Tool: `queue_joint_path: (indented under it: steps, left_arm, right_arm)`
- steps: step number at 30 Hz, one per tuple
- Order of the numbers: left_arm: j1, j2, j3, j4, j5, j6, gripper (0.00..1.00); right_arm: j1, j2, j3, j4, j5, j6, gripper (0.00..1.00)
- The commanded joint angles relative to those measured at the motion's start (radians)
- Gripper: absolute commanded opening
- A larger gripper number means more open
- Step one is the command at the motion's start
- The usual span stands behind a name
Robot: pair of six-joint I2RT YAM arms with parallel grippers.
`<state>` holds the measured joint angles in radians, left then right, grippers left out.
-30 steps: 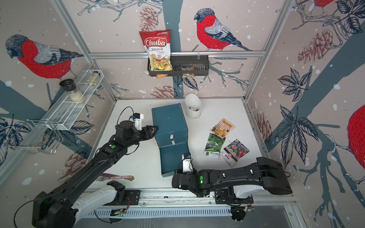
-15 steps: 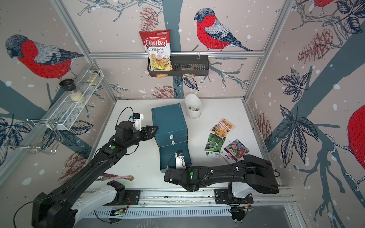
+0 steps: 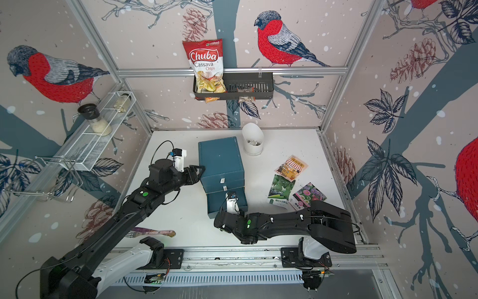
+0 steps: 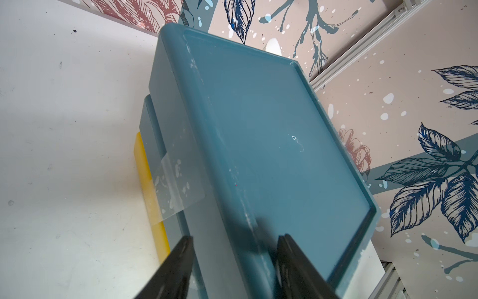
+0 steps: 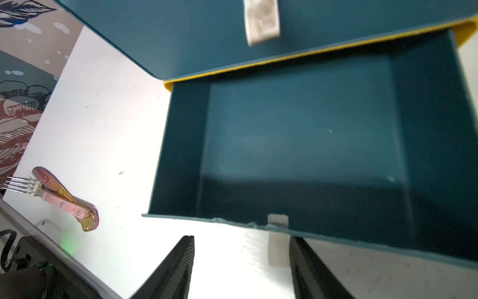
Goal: Take the seed bags out of the drawer
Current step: Close the drawer in the storage box.
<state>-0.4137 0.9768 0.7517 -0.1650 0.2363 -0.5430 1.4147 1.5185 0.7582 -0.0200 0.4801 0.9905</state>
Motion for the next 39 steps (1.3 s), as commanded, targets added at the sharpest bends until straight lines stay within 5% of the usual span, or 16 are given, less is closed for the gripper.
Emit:
queue_joint_path:
  steps: [1, 16, 39]
  left_arm:
    - [0.001, 0.002, 0.014, -0.044, 0.045, 0.015, 0.57]
    - [0.001, -0.008, 0.045, -0.156, -0.082, 0.046, 0.54]
    - [0.001, -0.03, 0.048, -0.225, -0.101, 0.124, 0.4]
  right_arm:
    - [-0.012, 0.015, -0.002, 0.138, 0.039, -0.068, 0.63]
    - [0.004, 0.18, 0.004, 0.433, 0.186, -0.299, 0.61]
    - [-0.004, 0.391, 0.046, 0.808, 0.338, -0.667, 0.62]
